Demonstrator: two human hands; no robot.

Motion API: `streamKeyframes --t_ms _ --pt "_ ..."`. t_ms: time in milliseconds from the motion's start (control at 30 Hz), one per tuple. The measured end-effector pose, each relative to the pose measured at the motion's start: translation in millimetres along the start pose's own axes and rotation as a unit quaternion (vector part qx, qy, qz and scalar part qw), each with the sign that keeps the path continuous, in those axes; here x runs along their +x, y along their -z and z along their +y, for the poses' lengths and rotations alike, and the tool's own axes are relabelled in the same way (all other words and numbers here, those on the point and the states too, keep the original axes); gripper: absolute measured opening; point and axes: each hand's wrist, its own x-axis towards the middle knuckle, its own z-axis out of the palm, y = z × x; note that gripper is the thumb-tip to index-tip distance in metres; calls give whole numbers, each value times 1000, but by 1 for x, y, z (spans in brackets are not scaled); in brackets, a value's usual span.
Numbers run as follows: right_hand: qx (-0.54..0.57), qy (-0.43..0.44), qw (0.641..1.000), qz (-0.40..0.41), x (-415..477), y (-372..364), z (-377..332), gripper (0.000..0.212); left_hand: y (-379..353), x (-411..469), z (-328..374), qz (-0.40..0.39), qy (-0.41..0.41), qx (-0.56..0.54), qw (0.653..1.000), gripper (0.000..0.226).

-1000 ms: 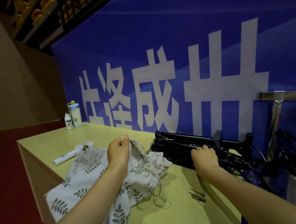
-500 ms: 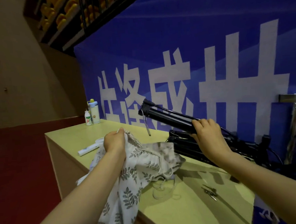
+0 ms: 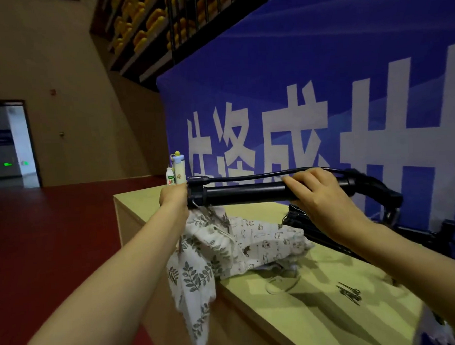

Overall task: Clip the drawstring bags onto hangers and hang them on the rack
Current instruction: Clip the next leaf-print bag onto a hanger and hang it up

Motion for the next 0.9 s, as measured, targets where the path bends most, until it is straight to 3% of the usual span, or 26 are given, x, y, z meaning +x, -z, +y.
streamKeyframes --t_ms 167,267,333,433,533,600,700,900 --pt "-29 34 999 5 6 10 1 55 8 10 5 -1 -41 78 996 31" --pt "-35 39 999 -3 5 10 3 55 11 4 9 -35 -112 165 979 18" --pt "-36 45 998 -12 3 8 2 56 11 -4 11 -45 -174 211 961 26" --pt "-45 53 997 -32 3 5 -3 63 7 -16 12 -51 -273 320 906 38" --pt "-55 68 995 -40 9 3 -6 64 1 -31 10 -71 -318 448 833 39" --pt "-66 86 994 -30 16 5 -10 58 -5 -38 2 -99 -331 488 802 35" --pt "-79 109 991 -13 28 9 -20 44 -9 -44 -12 -112 -339 474 805 39" --pt "-80 137 986 -49 48 14 -31 31 -14 -47 -29 -160 -373 334 851 39"
